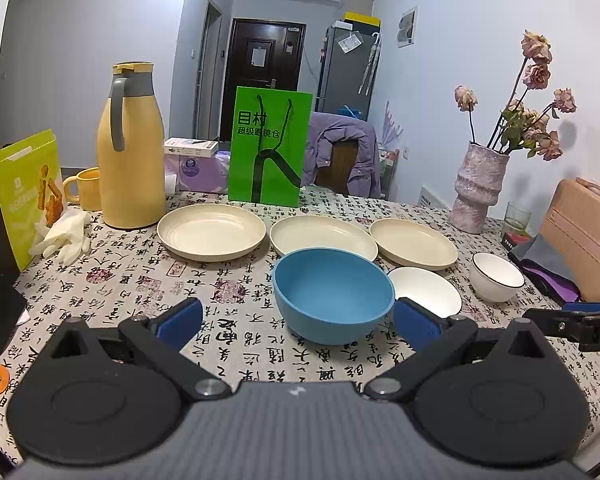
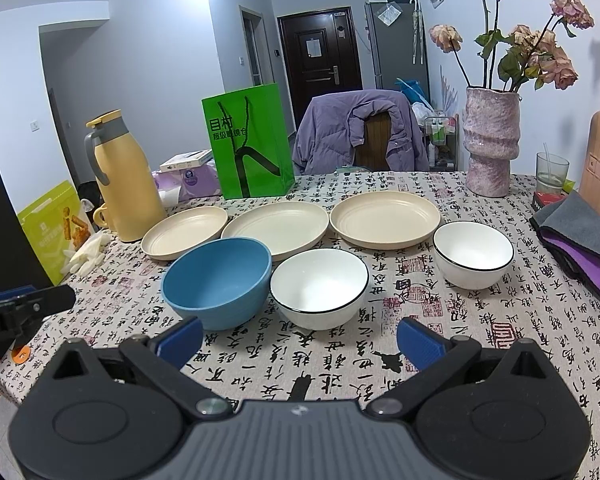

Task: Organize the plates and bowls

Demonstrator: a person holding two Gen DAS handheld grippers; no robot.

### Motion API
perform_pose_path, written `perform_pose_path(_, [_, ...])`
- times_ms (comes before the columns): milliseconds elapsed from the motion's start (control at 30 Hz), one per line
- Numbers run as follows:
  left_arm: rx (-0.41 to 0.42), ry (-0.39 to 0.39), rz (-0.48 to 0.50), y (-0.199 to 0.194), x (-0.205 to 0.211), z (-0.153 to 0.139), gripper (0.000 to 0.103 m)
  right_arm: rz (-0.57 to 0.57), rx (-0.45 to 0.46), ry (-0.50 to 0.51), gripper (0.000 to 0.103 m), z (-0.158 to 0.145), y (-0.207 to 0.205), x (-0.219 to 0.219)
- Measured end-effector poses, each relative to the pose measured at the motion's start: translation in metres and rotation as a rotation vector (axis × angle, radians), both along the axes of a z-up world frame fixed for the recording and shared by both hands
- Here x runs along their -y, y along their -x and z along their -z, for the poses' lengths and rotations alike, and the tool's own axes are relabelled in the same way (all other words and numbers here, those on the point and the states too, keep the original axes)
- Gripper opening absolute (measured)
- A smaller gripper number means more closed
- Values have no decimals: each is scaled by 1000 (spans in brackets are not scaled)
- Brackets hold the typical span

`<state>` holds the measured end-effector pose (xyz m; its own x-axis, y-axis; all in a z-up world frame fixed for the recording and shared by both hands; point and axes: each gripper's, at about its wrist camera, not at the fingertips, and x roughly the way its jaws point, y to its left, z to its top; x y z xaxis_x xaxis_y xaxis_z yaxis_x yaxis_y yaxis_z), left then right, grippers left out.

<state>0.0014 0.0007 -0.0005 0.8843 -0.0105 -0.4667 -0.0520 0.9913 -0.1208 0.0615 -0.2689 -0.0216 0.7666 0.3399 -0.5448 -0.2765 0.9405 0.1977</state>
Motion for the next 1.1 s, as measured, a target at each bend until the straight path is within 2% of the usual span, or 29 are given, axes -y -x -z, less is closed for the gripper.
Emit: perform_pose_path(1100, [0,9,-14,-3,-13,-5,103,-4,15,-13,103,-7,-6,-4])
